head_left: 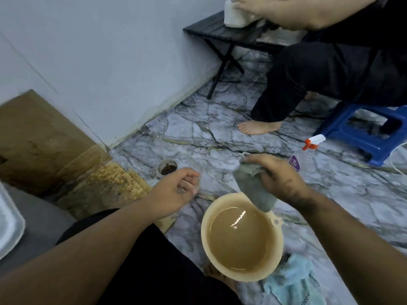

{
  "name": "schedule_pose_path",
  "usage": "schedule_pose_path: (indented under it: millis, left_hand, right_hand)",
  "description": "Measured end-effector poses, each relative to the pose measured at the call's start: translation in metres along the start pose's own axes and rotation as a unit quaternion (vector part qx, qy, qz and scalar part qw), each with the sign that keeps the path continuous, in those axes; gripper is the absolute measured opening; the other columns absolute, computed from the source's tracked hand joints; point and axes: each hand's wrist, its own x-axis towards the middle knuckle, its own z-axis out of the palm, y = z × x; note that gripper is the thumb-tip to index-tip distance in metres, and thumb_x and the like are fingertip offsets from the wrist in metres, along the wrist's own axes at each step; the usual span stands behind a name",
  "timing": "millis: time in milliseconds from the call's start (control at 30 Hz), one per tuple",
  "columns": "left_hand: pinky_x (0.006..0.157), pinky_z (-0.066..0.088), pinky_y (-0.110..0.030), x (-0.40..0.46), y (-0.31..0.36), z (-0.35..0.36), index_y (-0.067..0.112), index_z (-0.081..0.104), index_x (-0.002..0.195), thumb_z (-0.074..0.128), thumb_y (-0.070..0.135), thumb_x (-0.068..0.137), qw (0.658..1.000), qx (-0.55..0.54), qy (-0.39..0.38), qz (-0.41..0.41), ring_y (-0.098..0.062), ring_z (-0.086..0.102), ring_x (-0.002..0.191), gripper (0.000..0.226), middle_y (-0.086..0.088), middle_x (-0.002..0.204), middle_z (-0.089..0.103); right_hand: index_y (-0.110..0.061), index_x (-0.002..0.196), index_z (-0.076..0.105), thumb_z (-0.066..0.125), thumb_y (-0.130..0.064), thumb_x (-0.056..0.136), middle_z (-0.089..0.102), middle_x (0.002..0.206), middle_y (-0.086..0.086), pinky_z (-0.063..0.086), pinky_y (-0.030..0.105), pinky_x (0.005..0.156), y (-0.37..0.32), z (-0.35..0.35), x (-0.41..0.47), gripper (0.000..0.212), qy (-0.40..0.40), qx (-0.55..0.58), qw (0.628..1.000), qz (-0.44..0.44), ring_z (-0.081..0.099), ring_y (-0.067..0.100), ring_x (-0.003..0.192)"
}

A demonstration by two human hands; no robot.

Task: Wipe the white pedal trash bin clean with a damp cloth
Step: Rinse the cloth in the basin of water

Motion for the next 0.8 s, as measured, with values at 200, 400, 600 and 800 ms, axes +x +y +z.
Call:
schedule_pose_path:
  millis: [200,400,600,800]
  left_hand:
    - [0.084,0.052,-0.026,-0.068,0.020,-0.088,0.033,0.061,0.117,0.068,0.010,0.094,0.988,-0.040,0.141,0.037,-0.016,0.064,0.096,0.033,0.001,0.112,0.066]
    - [0.093,0.053,-0.030,-0.171,0.038,-0.167,0.030,0.063,0.120,0.072,0.020,0.090,0.952,-0.072,0.288,0.069,-0.013,0.066,0.099,0.033,0.003,0.114,0.068]
    - [0.092,0.053,-0.025,-0.267,0.046,-0.206,0.032,0.061,0.127,0.076,0.023,0.088,0.915,-0.140,0.372,0.073,-0.013,0.066,0.105,0.043,0.000,0.122,0.067]
    - [0.094,0.055,-0.046,-0.336,0.030,-0.206,0.027,0.051,0.140,0.076,0.005,0.082,0.851,-0.311,0.398,0.147,-0.034,0.067,0.115,0.067,-0.020,0.122,0.070]
  right_hand:
    - [-0.029,0.095,0.076,0.048,0.008,0.093,0.067,0.099,0.001,0.051,0.021,0.075,-0.121,-0.020,0.066,0.047,0.000,0.198,0.978,-0.071,0.063,0.004,0.093]
    - [-0.014,0.107,0.071,0.074,0.000,0.079,0.074,0.108,0.003,0.059,0.031,0.081,-0.258,-0.018,0.094,0.032,-0.066,0.386,0.907,-0.154,0.071,0.016,0.096]
    - [-0.013,0.110,0.072,0.079,0.006,0.070,0.073,0.113,0.007,0.060,0.033,0.083,-0.375,-0.005,0.094,0.045,-0.128,0.420,0.865,-0.243,0.072,0.019,0.100]
    - [-0.010,0.112,0.071,0.079,0.013,0.070,0.072,0.114,0.004,0.060,0.034,0.086,-0.454,0.026,0.078,0.048,-0.200,0.414,0.838,-0.294,0.070,0.019,0.106]
